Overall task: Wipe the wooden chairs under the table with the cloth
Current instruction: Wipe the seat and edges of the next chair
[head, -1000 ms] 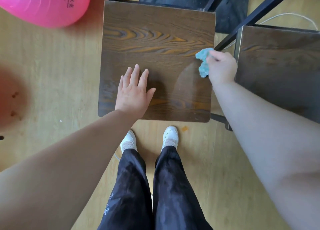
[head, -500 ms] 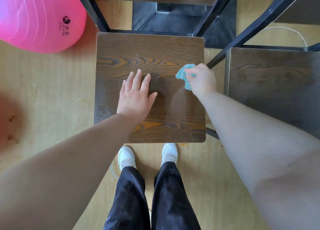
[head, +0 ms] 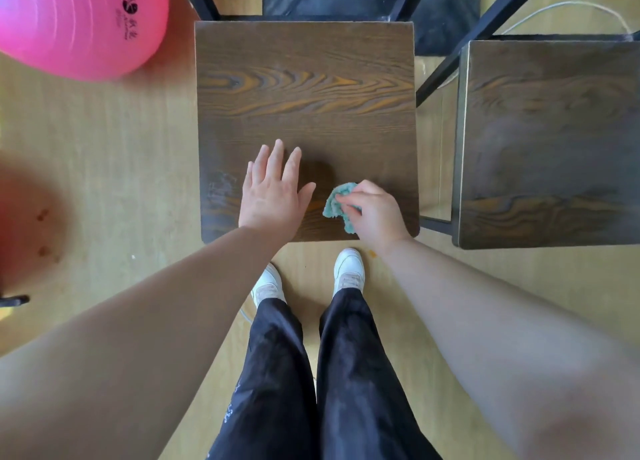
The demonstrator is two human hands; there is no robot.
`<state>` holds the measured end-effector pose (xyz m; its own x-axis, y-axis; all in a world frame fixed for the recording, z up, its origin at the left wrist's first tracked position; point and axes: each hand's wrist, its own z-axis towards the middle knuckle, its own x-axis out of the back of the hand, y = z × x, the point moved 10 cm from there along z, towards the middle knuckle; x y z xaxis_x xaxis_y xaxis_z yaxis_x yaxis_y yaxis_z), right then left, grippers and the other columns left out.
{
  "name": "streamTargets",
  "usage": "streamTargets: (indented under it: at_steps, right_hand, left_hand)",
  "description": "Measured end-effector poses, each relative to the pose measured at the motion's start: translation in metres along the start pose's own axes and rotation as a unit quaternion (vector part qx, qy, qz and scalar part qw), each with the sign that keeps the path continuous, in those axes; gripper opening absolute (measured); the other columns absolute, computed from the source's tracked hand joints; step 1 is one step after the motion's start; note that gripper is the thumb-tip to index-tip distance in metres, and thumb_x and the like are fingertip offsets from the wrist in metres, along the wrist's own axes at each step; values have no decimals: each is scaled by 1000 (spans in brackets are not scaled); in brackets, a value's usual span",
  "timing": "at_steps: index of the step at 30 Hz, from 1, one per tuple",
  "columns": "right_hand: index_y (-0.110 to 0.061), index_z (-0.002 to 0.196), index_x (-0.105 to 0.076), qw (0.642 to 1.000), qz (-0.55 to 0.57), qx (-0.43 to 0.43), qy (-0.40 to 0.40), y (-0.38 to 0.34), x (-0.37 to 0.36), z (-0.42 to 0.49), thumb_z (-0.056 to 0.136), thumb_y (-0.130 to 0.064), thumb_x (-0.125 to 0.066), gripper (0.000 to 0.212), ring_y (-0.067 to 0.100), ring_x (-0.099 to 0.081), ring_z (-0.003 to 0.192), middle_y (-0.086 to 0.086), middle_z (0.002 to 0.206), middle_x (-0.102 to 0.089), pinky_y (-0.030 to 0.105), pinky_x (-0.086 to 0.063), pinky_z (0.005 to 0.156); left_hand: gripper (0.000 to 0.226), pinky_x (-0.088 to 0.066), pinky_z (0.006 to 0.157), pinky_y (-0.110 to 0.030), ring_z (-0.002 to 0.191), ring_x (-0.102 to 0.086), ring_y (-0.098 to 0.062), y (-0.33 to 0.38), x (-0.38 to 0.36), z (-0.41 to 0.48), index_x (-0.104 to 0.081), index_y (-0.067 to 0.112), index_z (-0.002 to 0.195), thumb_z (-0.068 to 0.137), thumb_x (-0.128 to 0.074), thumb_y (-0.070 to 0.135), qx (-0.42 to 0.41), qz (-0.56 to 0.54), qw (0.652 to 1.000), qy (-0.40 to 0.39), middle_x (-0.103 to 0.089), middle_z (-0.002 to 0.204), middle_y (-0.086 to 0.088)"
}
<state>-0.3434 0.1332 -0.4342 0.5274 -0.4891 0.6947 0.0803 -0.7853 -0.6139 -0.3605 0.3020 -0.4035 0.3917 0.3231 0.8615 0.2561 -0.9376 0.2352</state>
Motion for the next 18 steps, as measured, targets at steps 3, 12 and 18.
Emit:
streamTargets:
  at_steps: [3, 12, 18]
  right_hand:
    - [-15, 114, -73, 1000, 12, 8, -13, -5, -15, -24, 94, -16, -64, 22, 16, -56, 100, -1, 108, -60, 25, -52, 88]
    - [-11, 108, -75, 997, 77, 11, -6, -6, -20, -47, 91, -8, -66, 20, 12, -57, 90, -1, 97, -61, 14, -47, 81]
    - [-20, 112, -73, 973, 162, -106, 124, 45, 82, 12, 92, -13, -64, 24, 0, -56, 81, -7, 99, -58, 10, -41, 72]
  left_hand:
    - [62, -7, 123, -45, 153, -1, -28, 1, -2, -9, -17, 20, 157, 104, -31, 48, -2, 1, 1000, -1, -8, 166, -8]
    - [61, -9, 124, -47, 153, 0, -28, -3, -5, -22, -17, 21, 157, 104, -30, 49, 4, 1, 1000, 8, -8, 166, -8]
    - [62, -7, 124, -46, 153, 1, -28, 6, -11, -9, -16, 22, 158, 104, -27, 50, 7, 7, 1000, 5, -7, 166, -7]
